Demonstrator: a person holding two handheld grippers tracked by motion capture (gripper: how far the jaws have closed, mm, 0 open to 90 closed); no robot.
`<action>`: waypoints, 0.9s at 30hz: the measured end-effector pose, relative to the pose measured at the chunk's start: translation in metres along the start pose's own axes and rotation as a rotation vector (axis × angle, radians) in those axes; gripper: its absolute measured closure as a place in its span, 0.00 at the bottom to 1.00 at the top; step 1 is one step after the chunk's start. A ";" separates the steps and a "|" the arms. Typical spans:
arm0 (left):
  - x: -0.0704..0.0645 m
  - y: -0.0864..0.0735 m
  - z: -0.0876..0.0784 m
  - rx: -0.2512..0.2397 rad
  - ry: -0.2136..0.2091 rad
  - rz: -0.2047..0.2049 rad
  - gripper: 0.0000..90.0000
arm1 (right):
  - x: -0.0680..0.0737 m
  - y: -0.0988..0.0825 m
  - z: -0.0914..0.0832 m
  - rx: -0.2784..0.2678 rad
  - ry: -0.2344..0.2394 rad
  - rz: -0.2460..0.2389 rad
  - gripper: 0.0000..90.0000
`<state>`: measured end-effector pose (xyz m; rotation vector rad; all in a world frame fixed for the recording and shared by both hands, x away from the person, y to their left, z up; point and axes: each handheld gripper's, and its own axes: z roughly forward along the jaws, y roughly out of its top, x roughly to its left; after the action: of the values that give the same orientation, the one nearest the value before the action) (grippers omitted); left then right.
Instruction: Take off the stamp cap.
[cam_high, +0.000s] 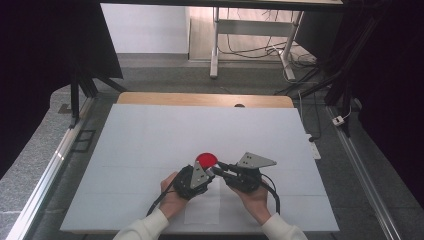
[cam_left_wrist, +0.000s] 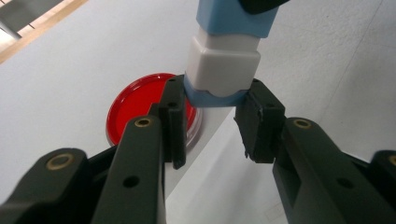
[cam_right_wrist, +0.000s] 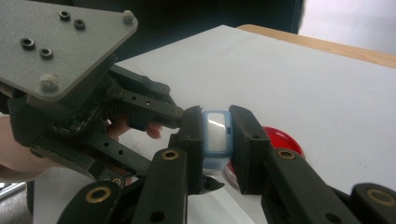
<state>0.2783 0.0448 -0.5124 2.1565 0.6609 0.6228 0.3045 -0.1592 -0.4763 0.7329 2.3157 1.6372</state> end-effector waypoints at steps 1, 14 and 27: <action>0.000 0.000 0.000 0.001 0.000 0.000 0.72 | 0.000 0.000 0.000 -0.001 -0.002 0.001 0.84; -0.001 -0.001 0.002 0.008 0.007 0.015 0.72 | 0.001 -0.001 0.000 0.006 -0.014 0.027 0.84; 0.000 -0.001 0.001 -0.011 0.007 0.005 0.72 | 0.000 -0.001 -0.001 -0.007 -0.014 0.050 0.84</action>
<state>0.2781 0.0449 -0.5140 2.1472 0.6548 0.6348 0.3038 -0.1600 -0.4770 0.8044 2.2994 1.6543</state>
